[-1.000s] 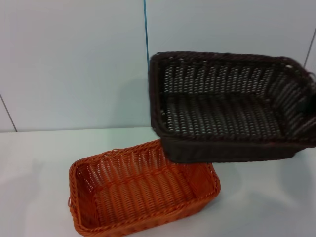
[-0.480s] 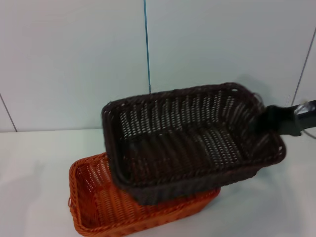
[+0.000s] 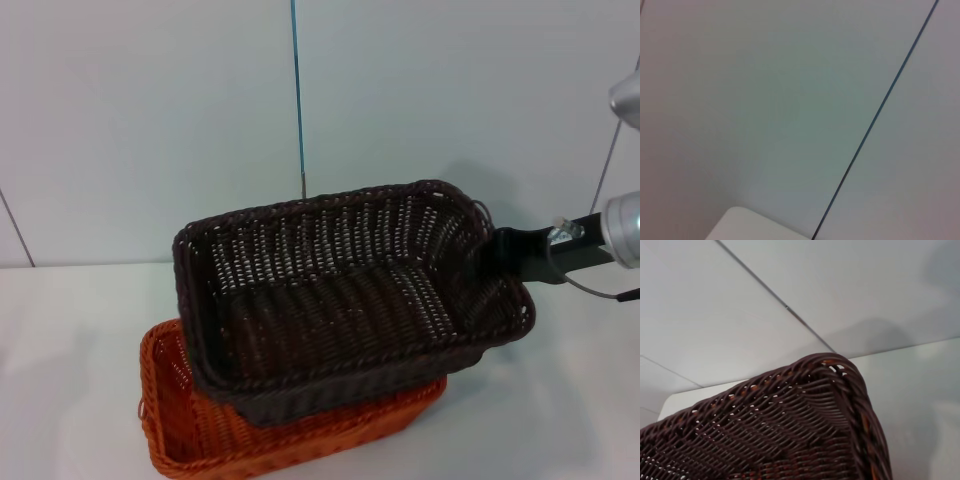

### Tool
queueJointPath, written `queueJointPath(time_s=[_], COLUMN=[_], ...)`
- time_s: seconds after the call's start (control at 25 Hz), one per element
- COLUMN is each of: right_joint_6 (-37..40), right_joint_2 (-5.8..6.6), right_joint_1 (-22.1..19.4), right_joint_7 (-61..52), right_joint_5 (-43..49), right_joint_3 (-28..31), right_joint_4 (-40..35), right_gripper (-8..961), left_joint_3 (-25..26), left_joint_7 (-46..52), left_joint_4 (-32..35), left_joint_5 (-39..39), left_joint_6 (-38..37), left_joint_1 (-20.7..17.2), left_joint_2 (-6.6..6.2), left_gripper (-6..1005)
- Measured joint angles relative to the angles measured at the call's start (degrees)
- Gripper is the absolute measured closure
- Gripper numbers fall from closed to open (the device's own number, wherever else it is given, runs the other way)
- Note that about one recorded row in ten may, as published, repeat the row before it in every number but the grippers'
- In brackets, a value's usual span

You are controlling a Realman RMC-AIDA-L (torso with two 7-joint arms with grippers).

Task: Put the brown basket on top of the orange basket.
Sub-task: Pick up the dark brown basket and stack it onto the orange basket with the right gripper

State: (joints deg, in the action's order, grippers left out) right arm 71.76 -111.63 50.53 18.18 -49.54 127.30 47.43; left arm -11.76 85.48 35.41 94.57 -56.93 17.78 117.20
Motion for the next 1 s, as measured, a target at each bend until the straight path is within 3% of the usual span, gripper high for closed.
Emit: queueJointPath(time_s=[0.44, 0.68, 1.0], right_joint_6=[-0.9, -2.9, -2.6], right_joint_2=[-0.19, -0.38, -0.45], right_joint_1=[2.8, 4.0, 4.1], right_joint_7=[-3.8, -6.1, -7.6], right_joint_5=[-1.9, -1.6, -1.5], right_joint_3=[-0.1, -4.4, -5.0], right_joint_4=[0.8, -0.3, -1.3], right_gripper=[815, 815, 816], left_joint_3=[-0.3, -0.8, -1.8], left_joint_7=[-0.7, -1.8, -1.9], left_joint_4=[0.1, -0.1, -0.2], left_joint_5=[1.7, 5.4, 6.2], left_joint_6=[0.7, 3.5, 5.2], left_joint_1=[0.1, 1.3, 1.7], left_joint_2=[-0.15, -0.12, -0.07], left_gripper=[94, 93, 93])
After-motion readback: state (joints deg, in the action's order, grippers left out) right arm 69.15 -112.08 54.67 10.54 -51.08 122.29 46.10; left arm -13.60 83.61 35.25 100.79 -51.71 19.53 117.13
